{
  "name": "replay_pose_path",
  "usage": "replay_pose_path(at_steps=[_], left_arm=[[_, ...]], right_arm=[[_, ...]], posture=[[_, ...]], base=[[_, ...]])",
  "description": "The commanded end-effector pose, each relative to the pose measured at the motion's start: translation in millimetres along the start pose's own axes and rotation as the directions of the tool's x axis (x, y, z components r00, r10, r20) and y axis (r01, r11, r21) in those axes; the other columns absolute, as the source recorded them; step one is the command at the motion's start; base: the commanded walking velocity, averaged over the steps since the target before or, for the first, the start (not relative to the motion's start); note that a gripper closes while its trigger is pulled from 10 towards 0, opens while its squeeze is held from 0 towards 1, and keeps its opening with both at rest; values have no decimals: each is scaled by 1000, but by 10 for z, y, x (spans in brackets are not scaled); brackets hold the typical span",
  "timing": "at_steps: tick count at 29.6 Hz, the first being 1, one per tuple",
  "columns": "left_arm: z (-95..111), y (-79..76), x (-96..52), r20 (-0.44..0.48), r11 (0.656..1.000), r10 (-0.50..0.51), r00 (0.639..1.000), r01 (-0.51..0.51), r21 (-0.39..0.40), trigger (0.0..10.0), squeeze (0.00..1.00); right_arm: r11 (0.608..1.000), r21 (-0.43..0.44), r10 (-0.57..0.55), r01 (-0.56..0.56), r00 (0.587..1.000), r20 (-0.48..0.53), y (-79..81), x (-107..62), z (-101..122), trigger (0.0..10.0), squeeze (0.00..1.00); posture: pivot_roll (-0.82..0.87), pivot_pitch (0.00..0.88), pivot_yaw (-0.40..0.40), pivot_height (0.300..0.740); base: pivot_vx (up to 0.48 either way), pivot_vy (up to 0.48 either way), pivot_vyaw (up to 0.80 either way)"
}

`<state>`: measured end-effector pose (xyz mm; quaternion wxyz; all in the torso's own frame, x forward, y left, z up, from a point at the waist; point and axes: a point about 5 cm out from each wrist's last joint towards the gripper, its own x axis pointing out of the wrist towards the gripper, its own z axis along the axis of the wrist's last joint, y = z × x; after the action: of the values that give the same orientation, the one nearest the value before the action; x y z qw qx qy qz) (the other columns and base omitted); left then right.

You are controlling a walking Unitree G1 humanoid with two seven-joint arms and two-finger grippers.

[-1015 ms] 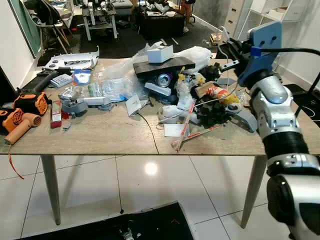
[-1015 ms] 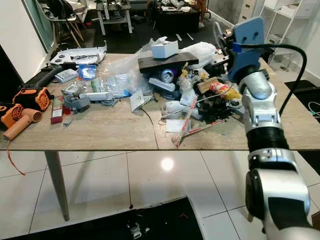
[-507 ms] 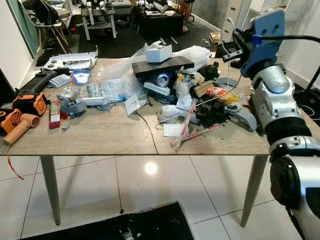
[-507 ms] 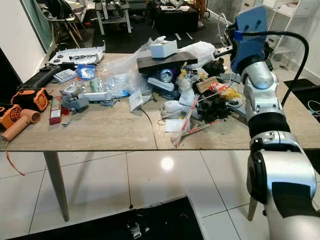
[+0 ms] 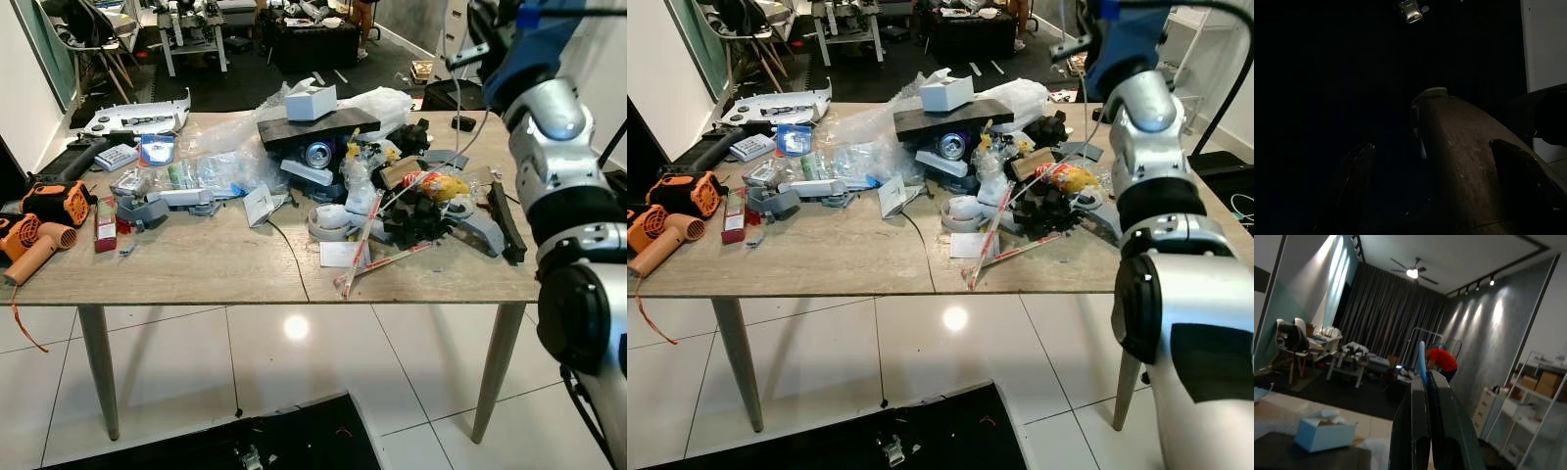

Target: Picking trash to rubbish bin

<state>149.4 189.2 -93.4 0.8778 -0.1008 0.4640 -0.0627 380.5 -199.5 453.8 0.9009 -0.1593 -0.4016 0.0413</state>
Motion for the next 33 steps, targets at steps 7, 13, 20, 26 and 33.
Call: replay_pose_path(at_steps=[7, 13, 20, 26, 33], left_arm=[[-408, -3, -99, -134, 999, 6, 991, -11, -41, 10000, 0], [-418, -9, -100, -136, 999, 4, 991, -10, -42, 10000, 0], [-406, -28, -90, -130, 999, -2, 992, -3, -44, 10000, 0], [-396, -34, -85, -125, 999, -3, 992, -2, -43, 10000, 0], [-395, -39, -82, -125, 999, -4, 992, -2, -45, 10000, 0]], right_arm=[[996, -86, 3, -1, 1000, 25, -46, 63, 133, 0, 0], [994, -108, -17, 22, 999, 47, -112, 97, 229, 0, 0], [993, -102, -47, 62, 989, 142, -234, 169, 502, 0, 0], [992, -77, -75, 96, 969, 234, -358, 214, 774, 0, 0], [990, -92, -77, 107, 957, 279, -406, 229, 909, 0, 0]], posture=[[-89, 207, 20, 740], [-93, 205, 14, 740], [-96, 202, 10, 740], [-99, 201, 9, 740], [-101, 200, 10, 740]], base=[[0, 0, 0], [0, 0, 0], [0, 0, 0], [0, 0, 0], [0, 0, 0]])
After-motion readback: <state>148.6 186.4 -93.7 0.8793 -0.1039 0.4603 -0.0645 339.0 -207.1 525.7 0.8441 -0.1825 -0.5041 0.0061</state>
